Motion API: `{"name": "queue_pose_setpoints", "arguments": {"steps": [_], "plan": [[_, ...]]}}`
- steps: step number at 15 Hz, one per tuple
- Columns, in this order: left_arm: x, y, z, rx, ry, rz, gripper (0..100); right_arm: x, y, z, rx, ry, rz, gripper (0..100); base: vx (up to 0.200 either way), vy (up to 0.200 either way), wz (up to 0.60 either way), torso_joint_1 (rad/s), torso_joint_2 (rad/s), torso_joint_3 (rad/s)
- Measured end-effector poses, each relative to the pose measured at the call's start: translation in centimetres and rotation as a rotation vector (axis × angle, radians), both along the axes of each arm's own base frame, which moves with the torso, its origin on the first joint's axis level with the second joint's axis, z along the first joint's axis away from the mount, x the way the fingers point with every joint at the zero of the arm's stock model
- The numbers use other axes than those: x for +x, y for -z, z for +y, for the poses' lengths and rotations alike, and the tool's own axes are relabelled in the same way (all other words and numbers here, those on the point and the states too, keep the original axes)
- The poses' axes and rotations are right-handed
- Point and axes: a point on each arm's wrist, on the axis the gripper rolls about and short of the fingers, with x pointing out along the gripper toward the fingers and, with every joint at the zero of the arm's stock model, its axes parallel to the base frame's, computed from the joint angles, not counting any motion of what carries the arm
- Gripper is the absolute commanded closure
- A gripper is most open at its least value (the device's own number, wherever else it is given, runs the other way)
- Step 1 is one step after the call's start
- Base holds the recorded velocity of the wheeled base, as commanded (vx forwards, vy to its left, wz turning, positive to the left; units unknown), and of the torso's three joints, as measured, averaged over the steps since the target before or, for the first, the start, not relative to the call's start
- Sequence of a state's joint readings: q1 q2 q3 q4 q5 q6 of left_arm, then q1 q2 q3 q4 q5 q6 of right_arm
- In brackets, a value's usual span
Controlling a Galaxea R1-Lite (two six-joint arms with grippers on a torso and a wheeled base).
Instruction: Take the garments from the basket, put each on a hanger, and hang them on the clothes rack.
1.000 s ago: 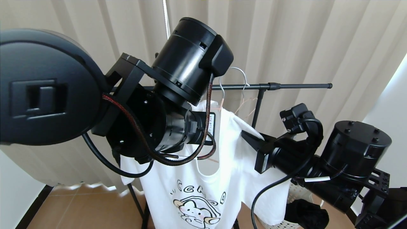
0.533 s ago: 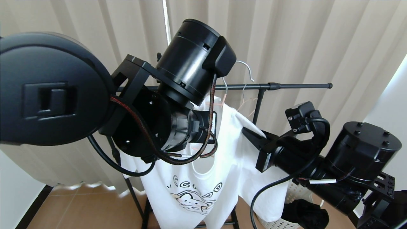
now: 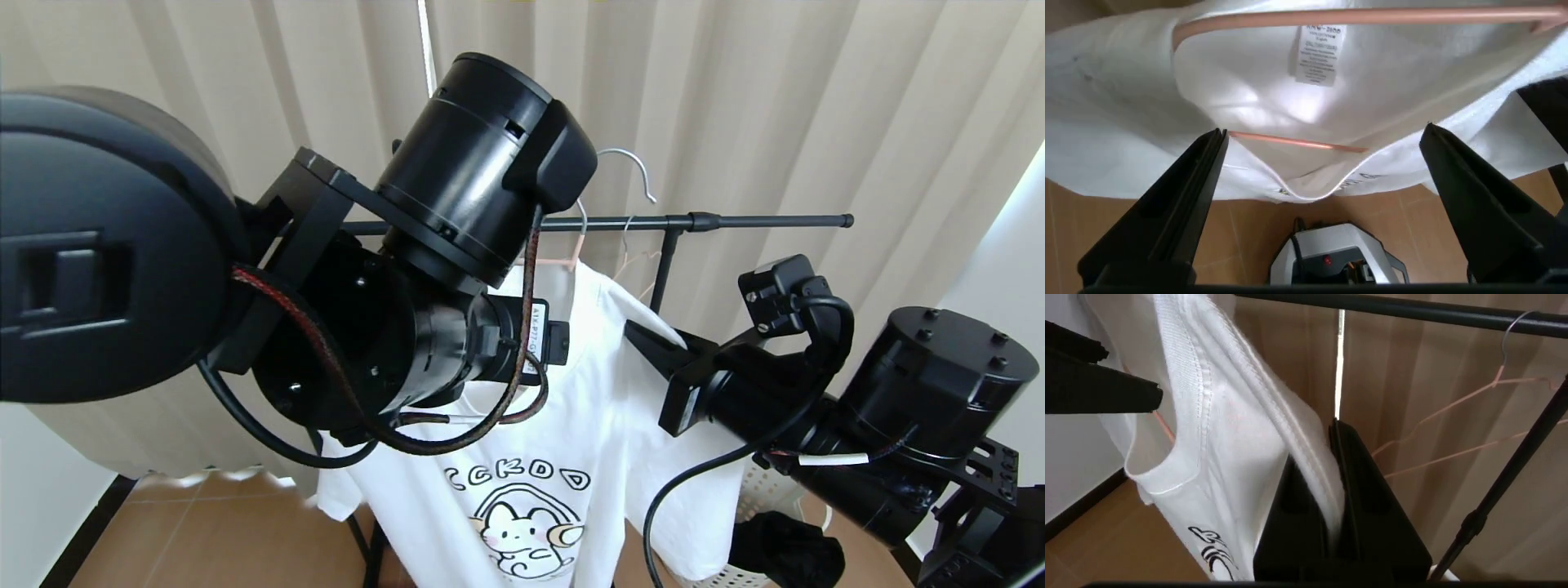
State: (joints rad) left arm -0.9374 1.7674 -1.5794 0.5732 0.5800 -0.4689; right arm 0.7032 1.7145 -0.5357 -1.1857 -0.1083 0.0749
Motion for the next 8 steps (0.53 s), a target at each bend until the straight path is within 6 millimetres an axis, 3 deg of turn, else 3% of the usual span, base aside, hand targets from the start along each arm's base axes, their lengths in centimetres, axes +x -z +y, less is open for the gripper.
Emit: {"name": "queue_pose_setpoints", "arguments": {"steps": [5, 8], "plan": [[-0.6, 0.2, 1.3, 0.023, -0.015, -0.005, 0, 0.3, 0.0, -0.4, -0.001, -0.020, -0.001, 100, 0.000, 0.000, 0.00, 0.000, 0.00, 0.000], [-1.4, 0.3, 3.1, 0.080, -0.001, -0.006, 0, 0.9, 0.1, -1.1, -0.003, -0.029, 0.000, 100, 0.000, 0.000, 0.00, 0.000, 0.00, 0.000]]}}
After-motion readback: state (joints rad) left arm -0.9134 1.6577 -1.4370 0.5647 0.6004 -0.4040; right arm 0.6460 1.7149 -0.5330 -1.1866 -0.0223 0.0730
